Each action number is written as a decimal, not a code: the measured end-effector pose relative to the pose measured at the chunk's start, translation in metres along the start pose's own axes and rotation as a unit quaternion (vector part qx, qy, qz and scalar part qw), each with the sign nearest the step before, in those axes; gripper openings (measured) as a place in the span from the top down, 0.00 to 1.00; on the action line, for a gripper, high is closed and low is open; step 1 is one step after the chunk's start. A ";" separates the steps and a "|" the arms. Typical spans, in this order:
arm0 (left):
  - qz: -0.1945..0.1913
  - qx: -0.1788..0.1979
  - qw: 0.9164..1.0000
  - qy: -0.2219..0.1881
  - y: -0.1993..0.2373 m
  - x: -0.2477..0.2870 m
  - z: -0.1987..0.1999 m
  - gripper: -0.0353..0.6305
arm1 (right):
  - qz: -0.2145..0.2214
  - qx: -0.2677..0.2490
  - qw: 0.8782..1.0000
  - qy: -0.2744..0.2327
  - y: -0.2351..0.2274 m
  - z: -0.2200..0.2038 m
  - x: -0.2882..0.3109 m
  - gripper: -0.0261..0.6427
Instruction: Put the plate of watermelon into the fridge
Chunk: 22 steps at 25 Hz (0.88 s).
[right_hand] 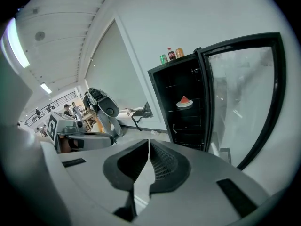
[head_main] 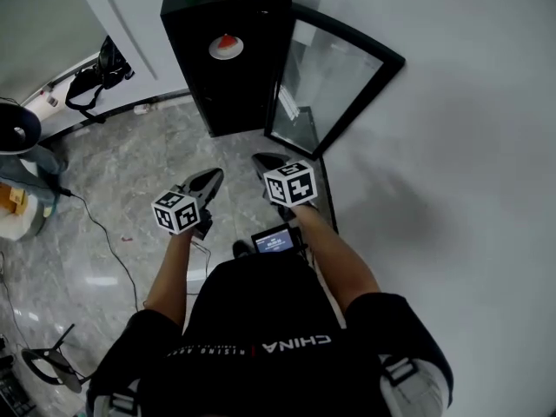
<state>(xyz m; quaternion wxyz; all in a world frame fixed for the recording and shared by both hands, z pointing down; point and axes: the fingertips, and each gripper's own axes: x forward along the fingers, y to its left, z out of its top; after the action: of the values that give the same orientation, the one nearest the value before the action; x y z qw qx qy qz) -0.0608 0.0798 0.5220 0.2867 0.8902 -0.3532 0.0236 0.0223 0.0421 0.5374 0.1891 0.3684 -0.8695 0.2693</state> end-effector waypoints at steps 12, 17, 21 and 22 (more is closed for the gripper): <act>0.048 0.030 0.998 -0.003 -0.036 0.033 -0.002 0.93 | -0.011 -0.027 0.999 -0.015 -0.030 -0.003 -0.042 0.94; 0.042 0.051 0.998 0.003 -0.042 0.044 0.004 0.93 | -0.023 -0.026 0.999 -0.021 -0.046 0.002 -0.050 0.94; 0.037 0.056 0.998 0.000 -0.046 0.048 0.008 0.93 | -0.022 -0.031 0.999 -0.022 -0.049 0.007 -0.051 0.94; 0.036 0.055 0.998 -0.002 -0.047 0.050 0.009 0.93 | -0.020 -0.034 0.999 -0.021 -0.048 0.007 -0.049 0.94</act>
<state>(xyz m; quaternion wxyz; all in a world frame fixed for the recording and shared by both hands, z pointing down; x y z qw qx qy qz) 0.0053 0.0715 0.5032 0.2360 0.8914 -0.3834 0.0515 0.0896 0.0364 0.5217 0.1888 0.3849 -0.8744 0.2274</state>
